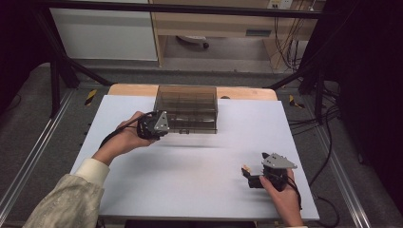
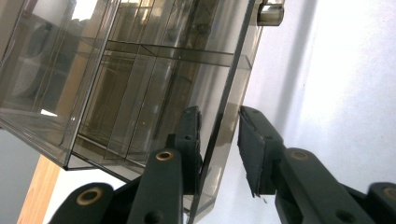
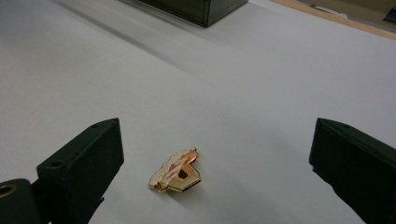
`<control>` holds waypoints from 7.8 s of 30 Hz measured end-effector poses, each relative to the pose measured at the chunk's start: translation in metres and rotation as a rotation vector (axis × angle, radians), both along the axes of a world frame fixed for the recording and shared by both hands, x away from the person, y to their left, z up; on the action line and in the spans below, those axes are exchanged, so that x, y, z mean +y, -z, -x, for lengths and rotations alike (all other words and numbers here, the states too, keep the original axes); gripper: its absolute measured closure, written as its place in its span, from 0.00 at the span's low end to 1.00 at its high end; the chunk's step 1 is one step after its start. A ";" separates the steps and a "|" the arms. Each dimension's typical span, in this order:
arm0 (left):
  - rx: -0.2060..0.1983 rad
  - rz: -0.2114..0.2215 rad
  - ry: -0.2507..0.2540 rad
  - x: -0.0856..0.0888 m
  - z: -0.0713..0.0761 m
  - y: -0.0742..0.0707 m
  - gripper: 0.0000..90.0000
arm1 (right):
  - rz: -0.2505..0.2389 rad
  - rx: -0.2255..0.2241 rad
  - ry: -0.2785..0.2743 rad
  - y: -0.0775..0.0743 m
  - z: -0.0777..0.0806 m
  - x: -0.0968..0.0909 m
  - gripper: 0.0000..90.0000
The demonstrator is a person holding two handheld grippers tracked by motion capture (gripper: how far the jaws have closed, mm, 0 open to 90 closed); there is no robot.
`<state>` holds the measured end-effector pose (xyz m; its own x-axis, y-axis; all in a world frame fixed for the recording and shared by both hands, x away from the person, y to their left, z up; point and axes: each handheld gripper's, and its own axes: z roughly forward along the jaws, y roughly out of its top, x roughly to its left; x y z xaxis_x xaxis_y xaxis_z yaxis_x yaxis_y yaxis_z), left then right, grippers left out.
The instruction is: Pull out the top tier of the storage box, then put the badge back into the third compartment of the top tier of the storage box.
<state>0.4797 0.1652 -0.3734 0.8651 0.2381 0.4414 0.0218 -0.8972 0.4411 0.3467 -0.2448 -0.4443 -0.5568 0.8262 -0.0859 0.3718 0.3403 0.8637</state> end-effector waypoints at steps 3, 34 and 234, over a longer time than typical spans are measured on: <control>0.005 0.002 0.001 0.000 0.001 0.000 0.78 | 0.001 0.001 0.000 0.000 0.000 0.000 0.04; 0.006 0.041 0.010 0.004 0.010 0.003 0.79 | 0.008 0.008 -0.010 0.001 0.000 0.003 0.04; -0.048 0.827 -0.741 0.113 0.121 0.067 0.08 | 0.007 0.061 0.010 -0.001 -0.001 0.041 0.90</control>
<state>0.3591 0.2783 -0.4407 0.3732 0.9256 -0.0629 0.3974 -0.0983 0.9124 0.3476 -0.2040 -0.4435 -0.5530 0.8312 -0.0576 0.4271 0.3421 0.8370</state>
